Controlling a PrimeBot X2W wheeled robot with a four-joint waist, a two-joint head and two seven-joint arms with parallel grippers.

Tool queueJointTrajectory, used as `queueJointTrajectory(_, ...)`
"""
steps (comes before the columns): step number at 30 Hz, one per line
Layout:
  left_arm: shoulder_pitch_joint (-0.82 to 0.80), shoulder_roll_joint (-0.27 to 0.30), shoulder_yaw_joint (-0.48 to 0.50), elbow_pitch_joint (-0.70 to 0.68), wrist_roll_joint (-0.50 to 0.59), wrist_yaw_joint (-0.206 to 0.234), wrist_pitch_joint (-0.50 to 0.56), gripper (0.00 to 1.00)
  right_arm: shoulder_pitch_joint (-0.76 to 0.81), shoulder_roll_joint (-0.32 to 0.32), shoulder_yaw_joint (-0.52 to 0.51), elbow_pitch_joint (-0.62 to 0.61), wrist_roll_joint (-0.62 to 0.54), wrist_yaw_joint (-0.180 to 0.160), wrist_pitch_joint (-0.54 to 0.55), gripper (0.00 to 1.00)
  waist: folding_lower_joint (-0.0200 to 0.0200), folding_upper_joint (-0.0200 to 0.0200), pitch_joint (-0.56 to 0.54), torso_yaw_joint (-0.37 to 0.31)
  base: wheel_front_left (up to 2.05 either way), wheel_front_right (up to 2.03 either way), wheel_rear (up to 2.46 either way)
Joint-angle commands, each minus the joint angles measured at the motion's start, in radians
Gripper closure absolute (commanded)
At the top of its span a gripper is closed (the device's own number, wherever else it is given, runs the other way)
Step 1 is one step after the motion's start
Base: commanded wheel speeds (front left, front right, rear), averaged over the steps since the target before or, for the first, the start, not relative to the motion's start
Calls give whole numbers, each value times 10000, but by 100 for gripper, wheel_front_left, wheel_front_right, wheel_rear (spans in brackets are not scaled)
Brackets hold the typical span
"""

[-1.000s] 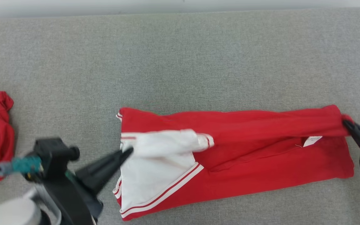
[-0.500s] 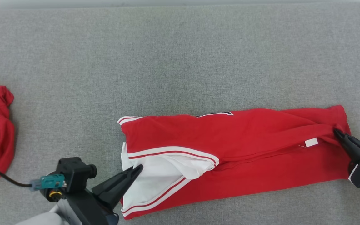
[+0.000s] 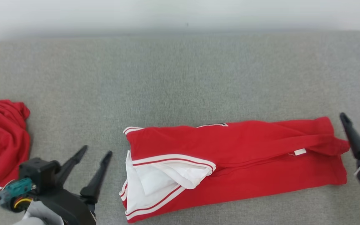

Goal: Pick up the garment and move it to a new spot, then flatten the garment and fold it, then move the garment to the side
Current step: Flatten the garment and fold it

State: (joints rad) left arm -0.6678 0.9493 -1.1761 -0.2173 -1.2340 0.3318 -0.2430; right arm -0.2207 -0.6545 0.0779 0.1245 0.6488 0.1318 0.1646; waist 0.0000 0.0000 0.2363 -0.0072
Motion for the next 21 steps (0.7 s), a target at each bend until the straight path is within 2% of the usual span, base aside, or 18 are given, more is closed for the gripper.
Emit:
queueJointTrajectory(1, 301, -63, 152, -59, -57, 229, -102, 0, 168, 167, -13, -79, -229, -24, -209, 0, 0, 0, -436, -70, 0, 0, 0)
queueJointTrajectory(2, 515, -177, 367, -108, -55, 523, -160, 0, 212, 309, -47, -131, -433, -24, -432, 0, 0, 0, -542, -79, 0, 0, 0)
queueJointTrajectory(3, 982, -491, 969, -130, 169, 1080, -215, 0, 359, 644, -63, -189, -840, -24, -896, 0, 0, 0, -750, -63, 0, 0, 0)
queueJointTrajectory(6, 1976, -1225, 2040, -193, 1064, 1708, -217, 0, 643, 1100, -73, -82, -1327, -24, -1489, 0, 0, 0, -1027, -2, 0, 0, 0)
queueJointTrajectory(9, 2953, -2019, 2791, -170, 2114, 1989, -220, 0, 970, 1576, -79, 144, -1598, -24, -1941, 0, 0, 0, -1216, 106, 0, 0, 0)
queueJointTrajectory(12, 3771, -2551, 3166, 213, 3200, 2263, -222, 0, 1266, 1930, -150, 476, -1664, -24, -2226, 0, 0, 0, -1329, 291, 0, 0, 0)
queueJointTrajectory(15, 4409, -3185, 3578, 411, 4000, 2342, -223, 0, 1502, 2137, -259, 839, -1652, -24, -2356, 0, 0, 0, -1392, 530, 0, 0, 0)
queueJointTrajectory(21, 5199, -4062, 4086, 774, 5139, 1761, -224, 0, 1553, 2401, -983, 1958, -1313, -24, -2315, 0, 0, 0, -1471, 1111, 0, 0, 0)
